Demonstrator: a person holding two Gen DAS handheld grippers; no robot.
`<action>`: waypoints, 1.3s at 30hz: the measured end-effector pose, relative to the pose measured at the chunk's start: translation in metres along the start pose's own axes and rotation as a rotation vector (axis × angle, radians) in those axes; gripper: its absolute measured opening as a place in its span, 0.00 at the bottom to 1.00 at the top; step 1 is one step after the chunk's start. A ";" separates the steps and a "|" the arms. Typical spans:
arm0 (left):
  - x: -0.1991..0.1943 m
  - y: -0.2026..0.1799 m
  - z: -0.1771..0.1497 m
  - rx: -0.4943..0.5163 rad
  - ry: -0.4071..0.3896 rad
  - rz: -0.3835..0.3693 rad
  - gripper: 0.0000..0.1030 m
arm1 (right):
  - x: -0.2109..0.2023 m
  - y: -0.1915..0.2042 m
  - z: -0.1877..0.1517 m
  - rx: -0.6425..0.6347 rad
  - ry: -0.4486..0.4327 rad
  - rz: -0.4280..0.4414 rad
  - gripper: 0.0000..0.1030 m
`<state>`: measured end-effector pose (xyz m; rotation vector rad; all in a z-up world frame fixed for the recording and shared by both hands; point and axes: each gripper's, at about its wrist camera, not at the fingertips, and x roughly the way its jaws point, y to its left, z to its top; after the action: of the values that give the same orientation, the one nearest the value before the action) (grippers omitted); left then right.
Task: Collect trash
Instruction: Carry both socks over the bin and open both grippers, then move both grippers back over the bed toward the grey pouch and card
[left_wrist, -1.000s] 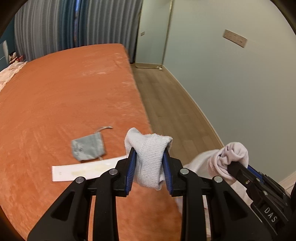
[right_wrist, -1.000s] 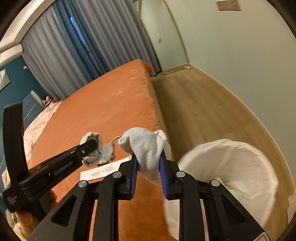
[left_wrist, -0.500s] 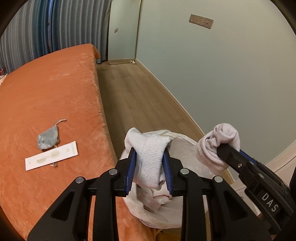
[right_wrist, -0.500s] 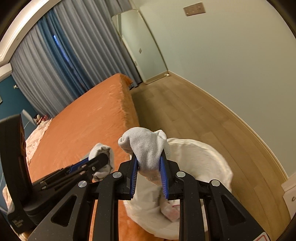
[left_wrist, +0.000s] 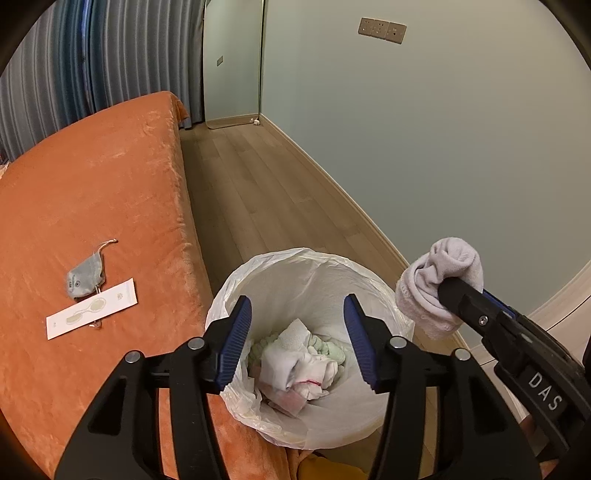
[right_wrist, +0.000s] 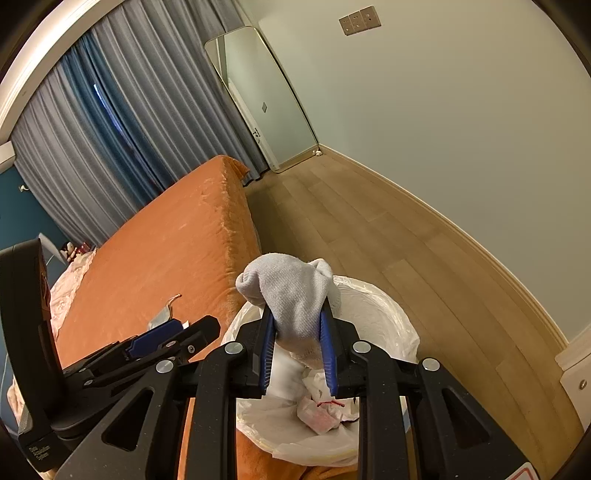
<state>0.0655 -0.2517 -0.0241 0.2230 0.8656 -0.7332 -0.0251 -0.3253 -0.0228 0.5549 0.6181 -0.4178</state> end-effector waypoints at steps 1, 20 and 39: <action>0.000 0.000 0.000 0.000 0.000 0.003 0.49 | 0.001 -0.001 0.000 -0.002 0.001 -0.002 0.21; 0.000 0.007 -0.007 0.002 -0.005 0.053 0.61 | 0.009 0.016 0.001 -0.088 0.032 -0.036 0.31; -0.006 0.028 -0.012 -0.030 -0.008 0.069 0.61 | 0.004 0.027 0.001 -0.137 0.023 -0.056 0.36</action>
<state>0.0741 -0.2226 -0.0302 0.2222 0.8565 -0.6557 -0.0076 -0.3060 -0.0156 0.4130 0.6805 -0.4193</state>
